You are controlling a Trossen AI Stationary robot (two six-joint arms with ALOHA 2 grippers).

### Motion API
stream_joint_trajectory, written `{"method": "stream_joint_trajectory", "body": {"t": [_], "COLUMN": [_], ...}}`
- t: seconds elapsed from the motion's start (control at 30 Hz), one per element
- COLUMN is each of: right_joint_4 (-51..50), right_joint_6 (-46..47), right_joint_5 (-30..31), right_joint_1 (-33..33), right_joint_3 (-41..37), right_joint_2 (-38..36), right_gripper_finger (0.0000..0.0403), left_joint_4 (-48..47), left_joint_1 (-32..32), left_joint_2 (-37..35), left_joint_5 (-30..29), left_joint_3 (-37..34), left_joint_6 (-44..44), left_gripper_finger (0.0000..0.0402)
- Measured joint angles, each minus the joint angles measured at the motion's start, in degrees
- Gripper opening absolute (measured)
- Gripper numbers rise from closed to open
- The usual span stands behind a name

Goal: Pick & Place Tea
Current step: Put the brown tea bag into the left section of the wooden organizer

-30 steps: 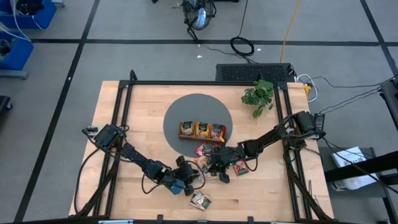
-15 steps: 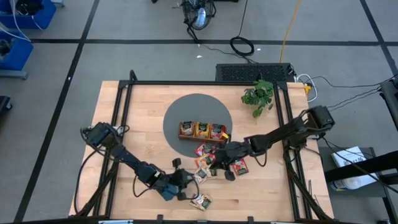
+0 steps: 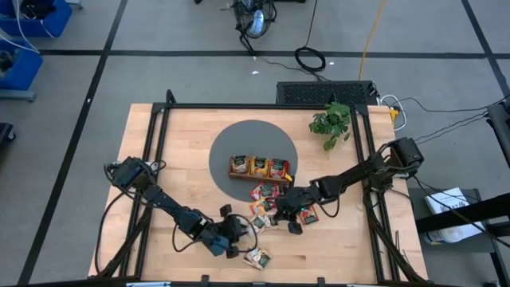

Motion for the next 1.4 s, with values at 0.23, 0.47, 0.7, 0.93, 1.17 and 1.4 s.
{"method": "stream_joint_trajectory", "body": {"t": [0.23, 0.47, 0.7, 0.93, 1.17, 1.4], "right_joint_4": [0.4, 3.3, 4.8, 5.7, 6.6, 6.3], "right_joint_6": [0.5, 1.0, 3.3, 6.5, 10.4, 16.0], "right_joint_5": [0.0, -0.1, -3.3, -6.9, -9.4, -13.8], "right_joint_1": [0.0, 0.0, -0.3, -1.4, -3.0, -4.2], "right_joint_3": [0.0, 0.1, 0.0, 0.0, 0.0, 0.1], "right_joint_2": [1.6, 7.0, 6.5, 6.6, 6.5, 7.9], "right_gripper_finger": [0.006, 0.0088, 0.0091, 0.0107, 0.0137, 0.0138], "left_joint_4": [-0.1, 2.9, 2.6, 2.6, 2.8, 3.1], "left_joint_1": [0.3, 2.2, 2.4, 2.3, 2.3, 2.7], "left_joint_2": [1.3, 4.5, 4.5, 4.6, 4.6, 4.7], "left_joint_5": [0.0, 0.2, 0.5, 0.4, 0.0, -0.2], "left_joint_3": [0.1, 0.3, 0.2, 0.2, 0.2, 0.2], "left_joint_6": [-1.6, -2.1, -2.1, -2.0, -1.3, -1.2], "left_gripper_finger": [0.0088, 0.0088, 0.0088, 0.0088, 0.0088, 0.0088]}}
